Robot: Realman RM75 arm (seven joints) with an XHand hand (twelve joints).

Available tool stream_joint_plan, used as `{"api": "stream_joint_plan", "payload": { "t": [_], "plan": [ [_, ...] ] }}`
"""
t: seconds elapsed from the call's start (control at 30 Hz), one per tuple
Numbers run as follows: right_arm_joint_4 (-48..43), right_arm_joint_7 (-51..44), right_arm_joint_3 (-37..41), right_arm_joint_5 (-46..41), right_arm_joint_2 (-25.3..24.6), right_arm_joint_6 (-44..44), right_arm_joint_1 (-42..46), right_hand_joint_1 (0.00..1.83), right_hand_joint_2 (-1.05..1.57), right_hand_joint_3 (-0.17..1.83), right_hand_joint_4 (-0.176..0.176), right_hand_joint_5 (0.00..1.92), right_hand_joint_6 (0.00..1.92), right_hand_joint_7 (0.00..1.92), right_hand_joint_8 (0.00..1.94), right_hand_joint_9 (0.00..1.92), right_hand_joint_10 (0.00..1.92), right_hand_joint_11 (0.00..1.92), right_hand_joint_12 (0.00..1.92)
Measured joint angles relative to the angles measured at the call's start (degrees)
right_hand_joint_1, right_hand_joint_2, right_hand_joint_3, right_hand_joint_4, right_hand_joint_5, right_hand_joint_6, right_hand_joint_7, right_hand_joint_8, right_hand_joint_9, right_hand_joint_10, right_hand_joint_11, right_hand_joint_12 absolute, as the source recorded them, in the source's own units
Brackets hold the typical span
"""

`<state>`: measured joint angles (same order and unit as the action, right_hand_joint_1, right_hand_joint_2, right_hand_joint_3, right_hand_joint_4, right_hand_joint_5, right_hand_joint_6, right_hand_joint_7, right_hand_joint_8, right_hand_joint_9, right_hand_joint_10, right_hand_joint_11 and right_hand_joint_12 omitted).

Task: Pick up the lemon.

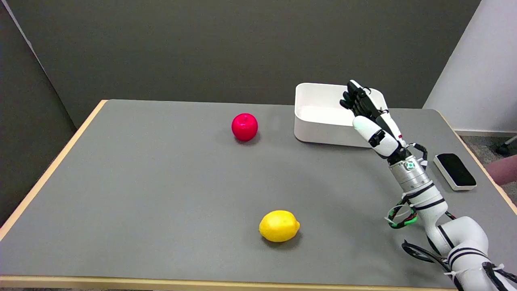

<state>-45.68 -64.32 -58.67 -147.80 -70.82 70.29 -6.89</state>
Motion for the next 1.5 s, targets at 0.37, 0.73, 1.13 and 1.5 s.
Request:
{"api": "stream_joint_plan", "payload": {
  "t": [0.37, 0.73, 1.13, 1.5],
  "plan": [
    [-0.70, 0.04, -0.57, -0.03, -0.05, 0.04, 0.29, 0.47, 0.67, 0.93, -0.025, 0.07, 0.27, 0.09, 0.19, 0.02, 0.56, 0.00, 0.83],
    [-10.28, -0.44, -2.59, 0.05, 2.00, 0.79, 5.66, 0.57, 0.63, 0.97, -0.056, 0.18, 0.46, 0.24, 0.42, 0.13, 0.74, 0.00, 1.04],
    [-27.65, -11.73, -5.29, 0.96, 4.14, -3.82, 20.31, 0.63, 0.65, 0.86, -0.081, 0.27, 0.49, 0.36, 0.44, 0.22, 0.87, 0.01, 1.20],
    [-37.31, -20.03, -11.78, 3.58, 5.51, -10.57, 29.48, 0.61, 0.64, 0.86, -0.111, 0.24, 0.47, 0.33, 0.43, 0.19, 0.86, 0.00, 1.19]
  ]
}}
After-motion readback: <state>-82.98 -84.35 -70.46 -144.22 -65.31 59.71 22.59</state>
